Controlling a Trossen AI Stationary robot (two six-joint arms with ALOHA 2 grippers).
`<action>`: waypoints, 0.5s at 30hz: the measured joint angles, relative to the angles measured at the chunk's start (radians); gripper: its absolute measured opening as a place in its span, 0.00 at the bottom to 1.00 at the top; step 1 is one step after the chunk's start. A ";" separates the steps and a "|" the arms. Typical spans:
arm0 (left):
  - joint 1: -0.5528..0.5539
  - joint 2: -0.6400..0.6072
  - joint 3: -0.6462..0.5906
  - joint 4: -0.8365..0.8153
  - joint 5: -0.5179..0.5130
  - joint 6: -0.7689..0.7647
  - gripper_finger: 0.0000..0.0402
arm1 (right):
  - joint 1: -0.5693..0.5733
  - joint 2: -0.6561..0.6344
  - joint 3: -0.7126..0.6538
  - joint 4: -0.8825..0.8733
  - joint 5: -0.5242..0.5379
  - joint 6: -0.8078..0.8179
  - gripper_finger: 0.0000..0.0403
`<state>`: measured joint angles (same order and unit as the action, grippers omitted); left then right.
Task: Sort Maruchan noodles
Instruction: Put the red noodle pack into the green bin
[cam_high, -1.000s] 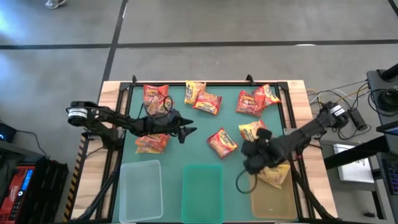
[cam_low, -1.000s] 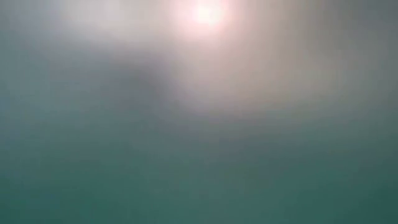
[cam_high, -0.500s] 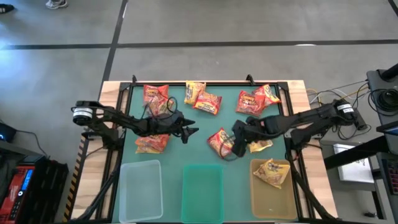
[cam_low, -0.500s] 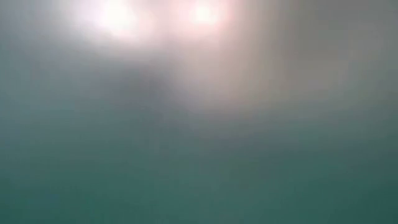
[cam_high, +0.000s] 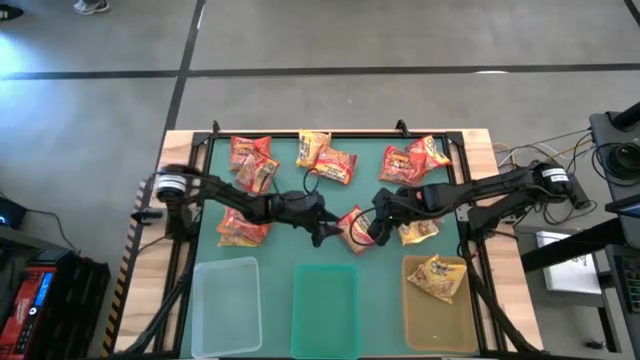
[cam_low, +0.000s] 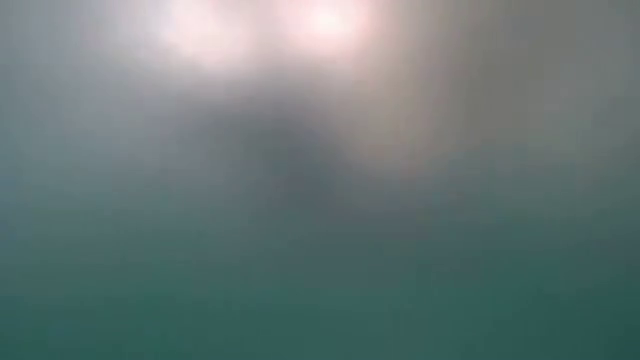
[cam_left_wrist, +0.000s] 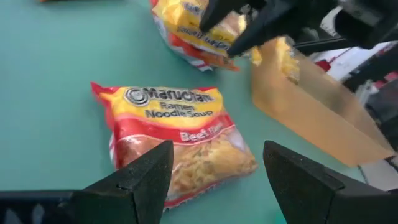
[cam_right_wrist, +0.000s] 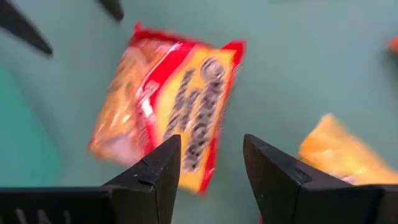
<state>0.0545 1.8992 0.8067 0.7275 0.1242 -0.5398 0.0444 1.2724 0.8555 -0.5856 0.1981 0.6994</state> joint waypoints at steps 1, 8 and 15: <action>-0.002 0.016 0.020 -0.018 0.000 0.000 0.58 | 0.002 0.000 0.000 0.002 0.037 -0.003 0.39; -0.009 0.074 0.087 -0.135 0.003 0.003 0.58 | 0.003 -0.007 0.000 0.000 0.090 -0.018 0.36; -0.008 0.077 0.089 -0.153 -0.001 0.009 0.58 | 0.003 -0.007 0.006 0.001 0.089 -0.018 0.37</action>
<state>0.0463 1.9762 0.8955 0.5740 0.1234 -0.5311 0.0479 1.2655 0.8616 -0.5847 0.2870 0.6819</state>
